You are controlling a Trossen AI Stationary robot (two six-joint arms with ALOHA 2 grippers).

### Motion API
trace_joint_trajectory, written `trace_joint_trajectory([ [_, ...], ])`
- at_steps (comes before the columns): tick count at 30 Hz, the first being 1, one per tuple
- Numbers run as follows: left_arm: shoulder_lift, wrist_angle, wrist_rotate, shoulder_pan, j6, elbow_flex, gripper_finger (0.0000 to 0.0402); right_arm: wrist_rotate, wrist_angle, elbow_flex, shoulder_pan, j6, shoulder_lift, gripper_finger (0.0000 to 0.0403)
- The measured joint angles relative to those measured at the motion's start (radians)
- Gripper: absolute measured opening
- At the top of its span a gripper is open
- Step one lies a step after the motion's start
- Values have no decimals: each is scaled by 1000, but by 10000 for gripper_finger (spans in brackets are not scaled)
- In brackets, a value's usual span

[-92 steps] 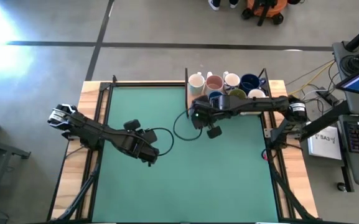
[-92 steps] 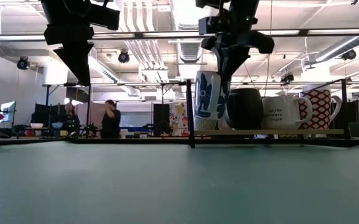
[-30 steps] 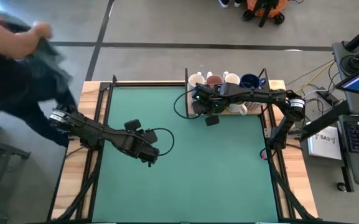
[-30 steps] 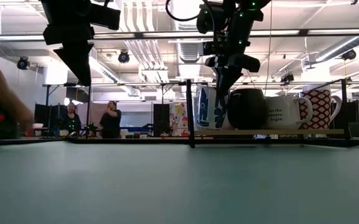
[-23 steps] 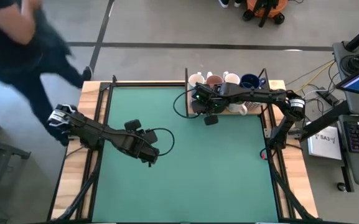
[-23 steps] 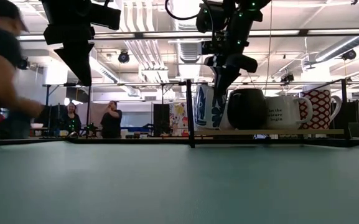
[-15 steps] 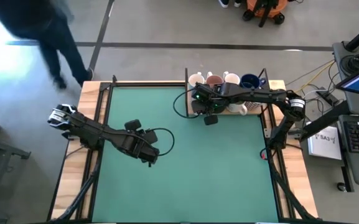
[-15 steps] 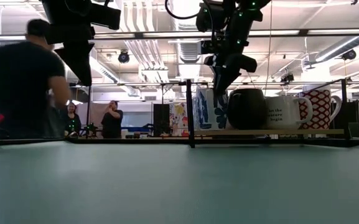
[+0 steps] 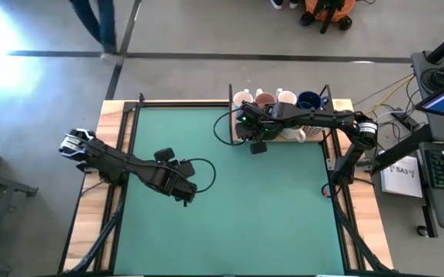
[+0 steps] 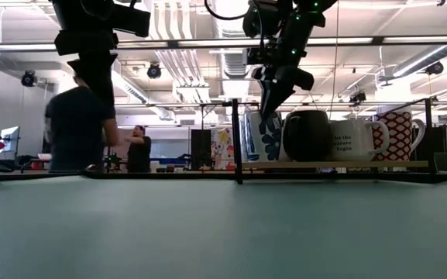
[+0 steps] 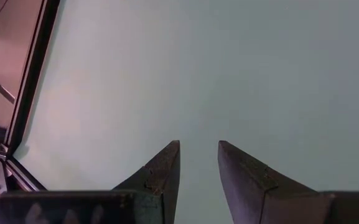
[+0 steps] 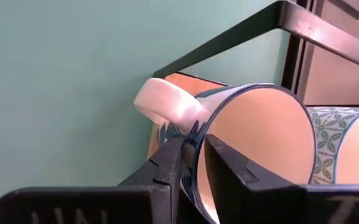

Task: Place coffee mugs
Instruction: Put the blue white pattern mug on the shelf, then return to Home Position

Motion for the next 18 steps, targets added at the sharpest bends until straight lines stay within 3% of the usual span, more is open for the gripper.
trace_joint_trajectory([
  [6,0,0,0,0,0,0,91,10,-5,0,0,1,0,61],
  [10,0,0,0,0,0,0,91,70,-62,28,4,16,-5,64],
  [18,-4,-1,0,0,0,0,91,62,-119,74,7,119,-50,66],
])
